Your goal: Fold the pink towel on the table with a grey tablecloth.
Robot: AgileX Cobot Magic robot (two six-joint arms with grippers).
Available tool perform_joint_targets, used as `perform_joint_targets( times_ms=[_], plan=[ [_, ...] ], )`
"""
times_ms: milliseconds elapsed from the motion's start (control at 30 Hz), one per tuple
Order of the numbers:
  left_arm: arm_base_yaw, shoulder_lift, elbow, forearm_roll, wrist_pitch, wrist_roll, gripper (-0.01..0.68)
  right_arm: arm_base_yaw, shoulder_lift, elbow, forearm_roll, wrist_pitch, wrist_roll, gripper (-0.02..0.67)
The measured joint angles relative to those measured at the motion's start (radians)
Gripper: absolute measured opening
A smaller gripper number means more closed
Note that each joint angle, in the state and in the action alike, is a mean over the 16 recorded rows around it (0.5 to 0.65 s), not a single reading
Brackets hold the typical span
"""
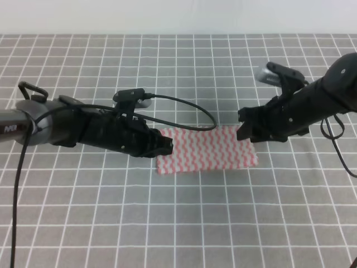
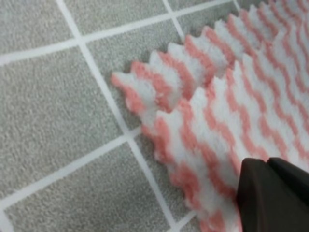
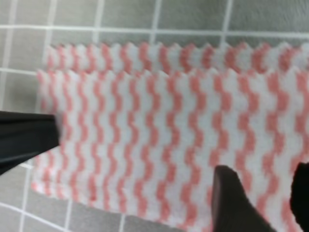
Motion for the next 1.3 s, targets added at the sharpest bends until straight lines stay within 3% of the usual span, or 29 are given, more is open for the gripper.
perform_joint_targets(
  times_ms=[533,1300],
  plan=[
    [0.000,0.000,0.000,0.002,0.007,-0.002,-0.002,0.000,0.055,-0.002,-0.042,-0.056,0.003,0.308],
    [0.000,0.001,0.000,0.003,0.017,-0.002,-0.003,-0.001,0.094,-0.004,-0.009,-0.064,0.026,0.309]
  ],
)
